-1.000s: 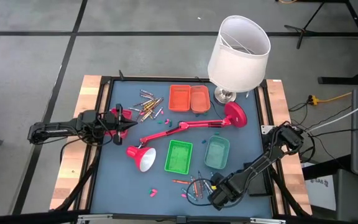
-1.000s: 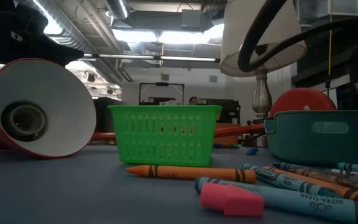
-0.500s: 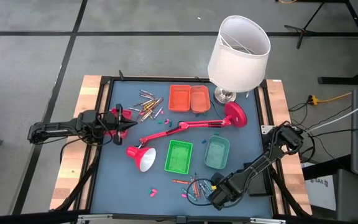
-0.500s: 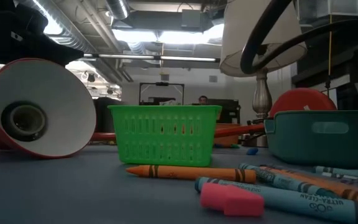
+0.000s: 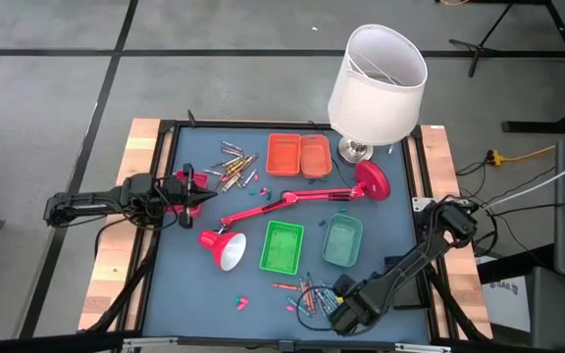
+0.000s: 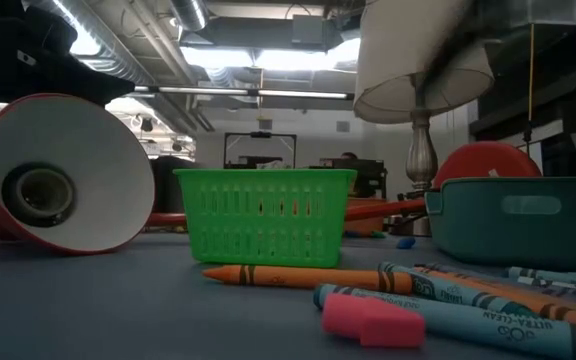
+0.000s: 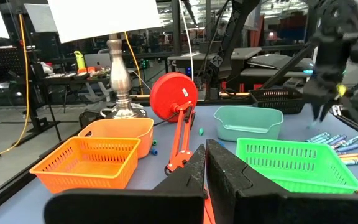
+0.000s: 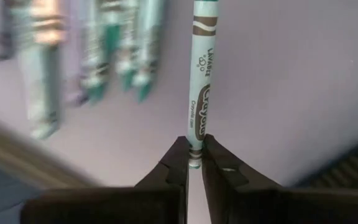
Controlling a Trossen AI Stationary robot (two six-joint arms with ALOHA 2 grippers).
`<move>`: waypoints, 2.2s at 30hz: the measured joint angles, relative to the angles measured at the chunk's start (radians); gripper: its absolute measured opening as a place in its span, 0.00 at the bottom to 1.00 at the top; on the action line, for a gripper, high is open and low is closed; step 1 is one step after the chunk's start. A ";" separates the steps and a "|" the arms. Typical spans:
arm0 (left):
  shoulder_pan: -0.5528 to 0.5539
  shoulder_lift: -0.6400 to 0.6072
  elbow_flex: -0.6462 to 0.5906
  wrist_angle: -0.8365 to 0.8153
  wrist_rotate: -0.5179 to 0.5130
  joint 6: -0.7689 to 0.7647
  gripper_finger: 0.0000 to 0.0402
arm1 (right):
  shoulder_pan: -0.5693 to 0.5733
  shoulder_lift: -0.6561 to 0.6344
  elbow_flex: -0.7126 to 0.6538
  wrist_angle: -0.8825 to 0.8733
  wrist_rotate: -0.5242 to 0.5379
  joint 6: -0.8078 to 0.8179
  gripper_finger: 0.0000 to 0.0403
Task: Sort crayons
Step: Put the green crayon into the light green bin, then put the brown crayon into the red bin
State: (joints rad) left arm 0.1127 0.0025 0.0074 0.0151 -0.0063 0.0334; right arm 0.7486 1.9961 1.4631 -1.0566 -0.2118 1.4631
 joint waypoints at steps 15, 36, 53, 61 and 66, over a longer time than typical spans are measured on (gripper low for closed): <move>0.000 0.000 0.000 0.000 0.000 0.000 0.00 | -0.021 -0.004 0.252 -0.476 0.392 -0.114 0.06; 0.000 0.000 0.000 0.000 0.000 0.000 0.00 | -0.283 -0.006 0.177 -0.475 0.429 -0.661 0.06; 0.000 0.000 0.000 0.006 -0.011 0.000 0.00 | -0.311 -0.006 0.178 -0.490 0.327 -0.708 0.12; 0.000 0.000 0.000 0.139 -0.013 -0.006 0.00 | -0.311 -0.006 0.178 -0.490 0.333 -0.709 0.32; 0.000 0.027 0.000 0.275 -0.057 -0.006 0.00 | -0.311 -0.006 0.178 -0.490 0.333 -0.709 0.36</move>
State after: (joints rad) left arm 0.1127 0.0294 0.0074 0.2900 -0.0636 0.0269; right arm 0.4381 1.9896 1.6409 -1.5463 0.1211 0.7536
